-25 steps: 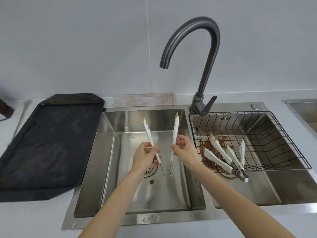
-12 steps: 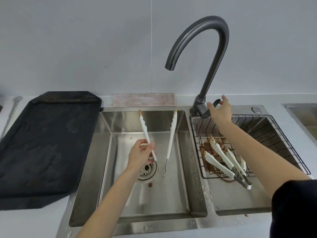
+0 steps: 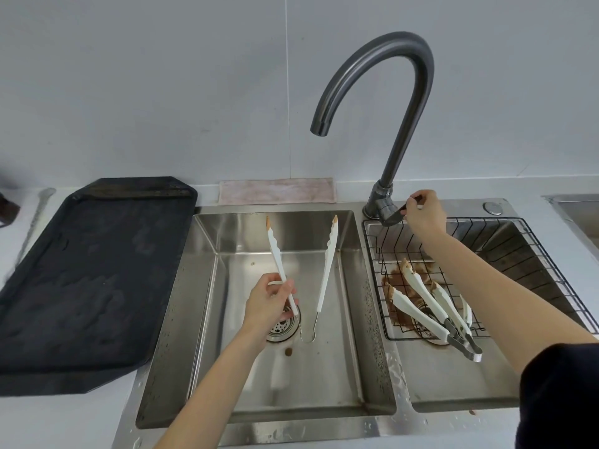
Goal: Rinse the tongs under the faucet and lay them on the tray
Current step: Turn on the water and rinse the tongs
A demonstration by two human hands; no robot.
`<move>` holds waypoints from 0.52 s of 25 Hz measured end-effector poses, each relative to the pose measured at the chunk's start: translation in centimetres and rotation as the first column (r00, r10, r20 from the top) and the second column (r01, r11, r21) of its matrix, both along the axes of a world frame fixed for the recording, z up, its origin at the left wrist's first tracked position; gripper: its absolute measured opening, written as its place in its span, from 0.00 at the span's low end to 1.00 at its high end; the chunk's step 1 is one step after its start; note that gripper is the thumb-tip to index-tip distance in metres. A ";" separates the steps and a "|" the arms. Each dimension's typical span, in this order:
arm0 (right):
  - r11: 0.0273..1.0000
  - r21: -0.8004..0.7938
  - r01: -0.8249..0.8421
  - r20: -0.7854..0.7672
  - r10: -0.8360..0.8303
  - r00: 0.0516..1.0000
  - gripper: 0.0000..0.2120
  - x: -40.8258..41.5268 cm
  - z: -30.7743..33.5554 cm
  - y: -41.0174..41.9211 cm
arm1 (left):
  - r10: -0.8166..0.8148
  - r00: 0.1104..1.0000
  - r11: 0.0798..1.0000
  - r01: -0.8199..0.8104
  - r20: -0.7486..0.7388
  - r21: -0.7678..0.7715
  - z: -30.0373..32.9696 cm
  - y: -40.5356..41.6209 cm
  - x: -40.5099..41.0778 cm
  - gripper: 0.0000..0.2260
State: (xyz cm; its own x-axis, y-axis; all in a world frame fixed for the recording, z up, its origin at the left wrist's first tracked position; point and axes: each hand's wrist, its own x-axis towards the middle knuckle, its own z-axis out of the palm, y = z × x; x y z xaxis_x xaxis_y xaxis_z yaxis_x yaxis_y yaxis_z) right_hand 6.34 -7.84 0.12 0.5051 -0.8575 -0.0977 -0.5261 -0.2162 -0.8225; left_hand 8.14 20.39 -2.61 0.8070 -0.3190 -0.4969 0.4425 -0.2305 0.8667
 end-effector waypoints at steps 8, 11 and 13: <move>1.000 0.023 -0.012 0.019 0.012 1.000 0.14 -0.7 -0.2 0.4 | -0.007 1.000 1.000 0.007 -0.006 0.016 0.3 0.1 -0.4 0.08; 0.995 0.074 0.073 0.080 -0.079 0.994 0.18 -1.1 0.7 1.8 | -0.007 1.000 1.000 0.007 -0.003 0.009 0.3 0.2 -0.4 0.08; 0.970 0.164 0.182 0.156 -0.207 0.966 0.22 -1.4 0.5 3.9 | 0.002 1.000 1.000 -0.002 -0.005 -0.001 0.2 0.4 -0.3 0.07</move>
State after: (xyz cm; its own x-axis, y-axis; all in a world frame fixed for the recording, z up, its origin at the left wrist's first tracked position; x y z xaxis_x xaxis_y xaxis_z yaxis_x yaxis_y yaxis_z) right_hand 4.90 -3.98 0.62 0.3501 -0.9235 -0.1571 -0.3948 0.0066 -0.9188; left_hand 7.82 20.76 -2.40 0.8051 -0.3182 -0.5006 0.4474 -0.2283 0.8647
